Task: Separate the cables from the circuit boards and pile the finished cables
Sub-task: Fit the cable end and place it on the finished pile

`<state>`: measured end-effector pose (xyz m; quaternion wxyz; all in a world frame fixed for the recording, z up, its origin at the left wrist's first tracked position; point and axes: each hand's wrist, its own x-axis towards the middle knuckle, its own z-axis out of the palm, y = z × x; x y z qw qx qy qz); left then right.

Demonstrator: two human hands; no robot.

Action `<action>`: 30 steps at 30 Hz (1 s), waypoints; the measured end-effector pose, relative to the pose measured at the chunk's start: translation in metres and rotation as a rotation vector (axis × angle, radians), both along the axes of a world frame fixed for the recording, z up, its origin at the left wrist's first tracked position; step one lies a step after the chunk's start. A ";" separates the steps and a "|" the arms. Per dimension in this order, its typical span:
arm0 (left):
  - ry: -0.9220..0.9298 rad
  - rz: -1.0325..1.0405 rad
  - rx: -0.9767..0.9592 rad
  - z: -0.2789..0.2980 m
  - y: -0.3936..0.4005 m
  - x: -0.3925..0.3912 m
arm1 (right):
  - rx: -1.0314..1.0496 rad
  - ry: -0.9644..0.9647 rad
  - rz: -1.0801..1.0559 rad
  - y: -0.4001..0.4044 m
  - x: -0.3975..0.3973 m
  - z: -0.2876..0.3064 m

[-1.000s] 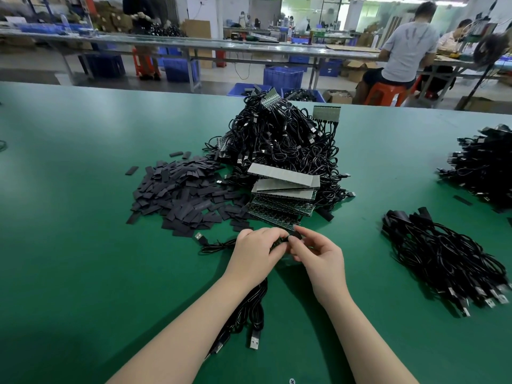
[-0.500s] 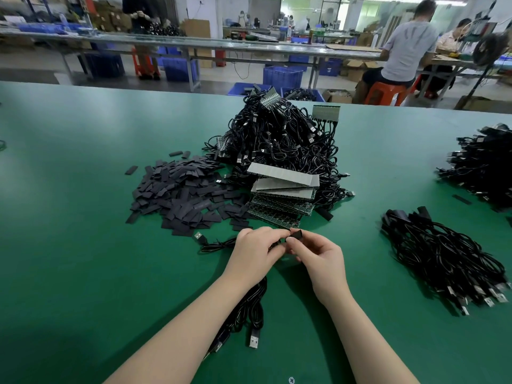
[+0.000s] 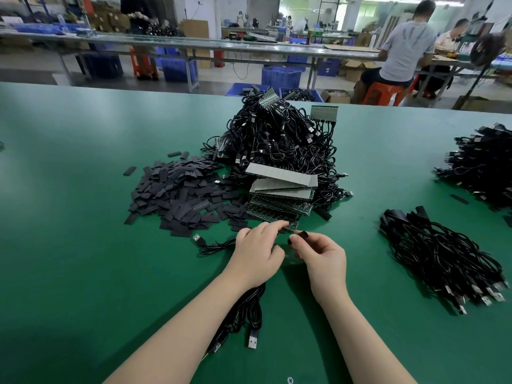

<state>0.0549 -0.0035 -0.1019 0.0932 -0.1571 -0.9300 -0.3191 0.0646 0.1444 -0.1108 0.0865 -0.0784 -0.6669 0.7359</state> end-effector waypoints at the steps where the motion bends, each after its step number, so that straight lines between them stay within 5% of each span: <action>1: -0.022 -0.012 -0.005 0.000 -0.001 -0.001 | 0.008 -0.001 -0.007 0.000 0.000 0.000; 9: -0.113 0.017 0.089 -0.007 -0.002 -0.003 | -0.040 0.028 -0.032 -0.001 -0.002 -0.002; 16: 0.069 0.077 -0.052 -0.006 -0.002 -0.003 | -0.050 0.070 -0.035 -0.002 -0.001 -0.002; 30: 0.067 0.080 0.039 -0.003 -0.003 -0.001 | 0.134 0.139 0.019 -0.003 -0.012 0.005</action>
